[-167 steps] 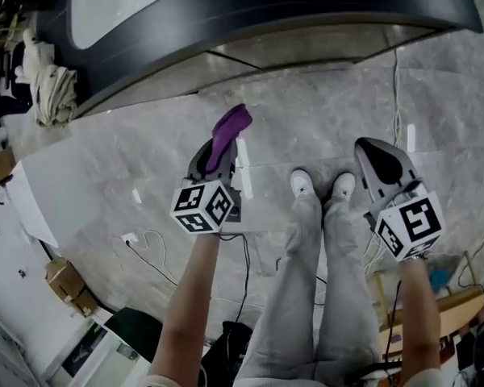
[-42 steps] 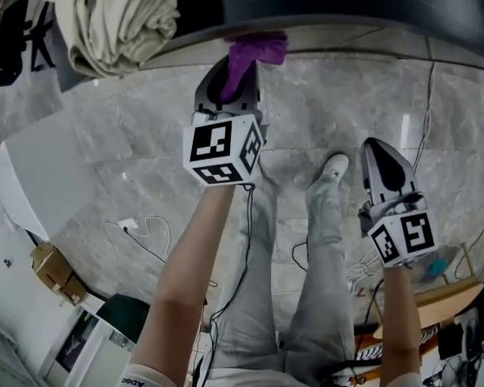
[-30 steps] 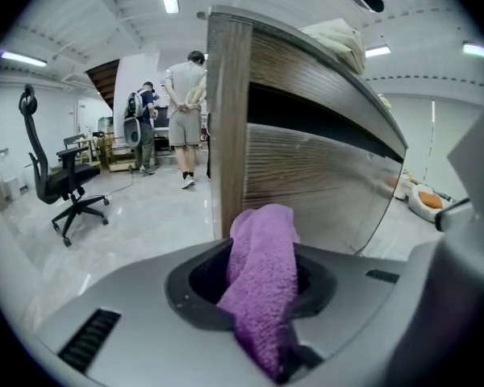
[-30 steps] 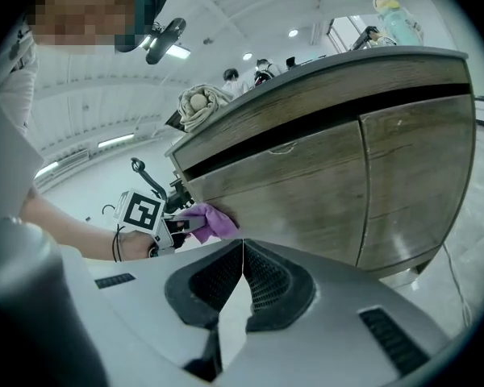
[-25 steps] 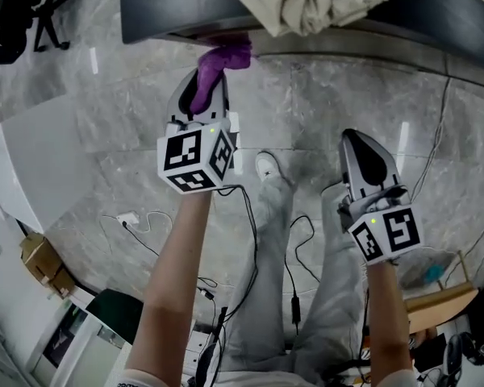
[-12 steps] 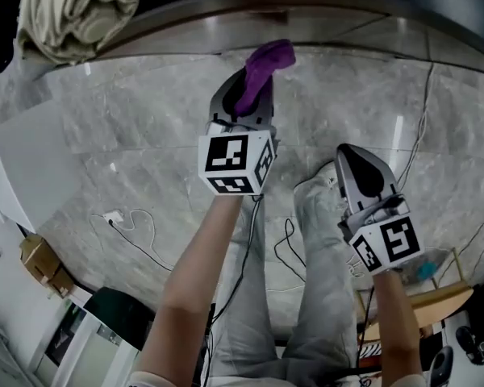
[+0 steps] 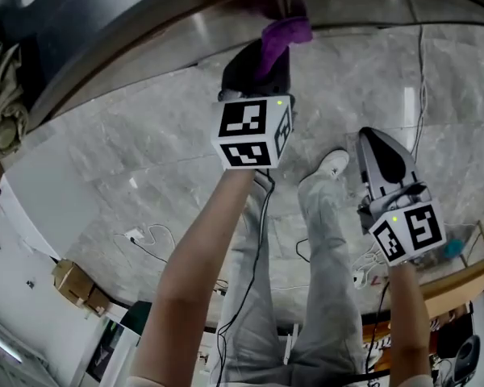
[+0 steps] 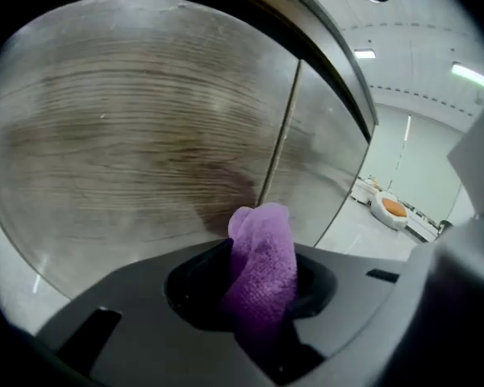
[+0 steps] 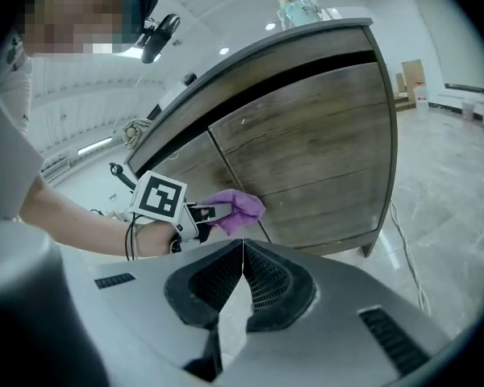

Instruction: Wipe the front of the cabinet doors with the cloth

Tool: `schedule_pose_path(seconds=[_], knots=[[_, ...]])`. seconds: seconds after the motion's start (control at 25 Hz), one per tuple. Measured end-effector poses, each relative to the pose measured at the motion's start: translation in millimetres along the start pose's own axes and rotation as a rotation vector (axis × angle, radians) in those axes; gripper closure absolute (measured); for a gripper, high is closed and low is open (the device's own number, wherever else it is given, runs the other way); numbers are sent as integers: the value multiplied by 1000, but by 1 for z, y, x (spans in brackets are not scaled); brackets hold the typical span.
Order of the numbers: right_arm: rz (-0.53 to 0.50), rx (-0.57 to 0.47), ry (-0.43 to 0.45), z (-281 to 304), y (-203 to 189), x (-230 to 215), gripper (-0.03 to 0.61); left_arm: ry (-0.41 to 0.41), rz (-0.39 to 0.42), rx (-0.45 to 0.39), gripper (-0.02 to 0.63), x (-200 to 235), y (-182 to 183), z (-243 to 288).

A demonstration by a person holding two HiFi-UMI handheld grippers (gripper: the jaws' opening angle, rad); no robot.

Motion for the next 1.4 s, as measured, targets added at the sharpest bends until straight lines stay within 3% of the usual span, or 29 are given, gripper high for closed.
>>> schedule_pose_path(seconds=[0.24, 0.6, 0.84, 0.96, 1.08, 1.28, 1.4], knots=[[6, 10, -5, 13, -7, 17, 552, 87, -30, 30, 514, 62, -16, -12], [-34, 51, 65, 69, -25, 101, 552, 208, -36, 82, 514, 186, -55, -72], [-70, 57, 122, 111, -15, 147, 552, 301, -54, 116, 514, 269, -76, -107], [-73, 41, 134, 123, -8, 163, 552, 362, -104, 109, 514, 297, -87, -129], [-61, 34, 136, 124, -7, 168, 552, 384, -163, 118, 514, 300, -109, -145], [-81, 44, 157, 115, -10, 143, 552, 296, -90, 193, 514, 243, -142, -115], [-108, 70, 141, 94, -10, 112, 552, 213, -35, 222, 514, 189, -138, -75]])
Point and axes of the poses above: the fingertips, and each gripper's own axes: z forward along the fingers, x to its left, y out of its top, the point moved 1 cm from there along -z, backward along the fingers, and after that the axes turned 12 degrees about x, right-handed, at the moved point
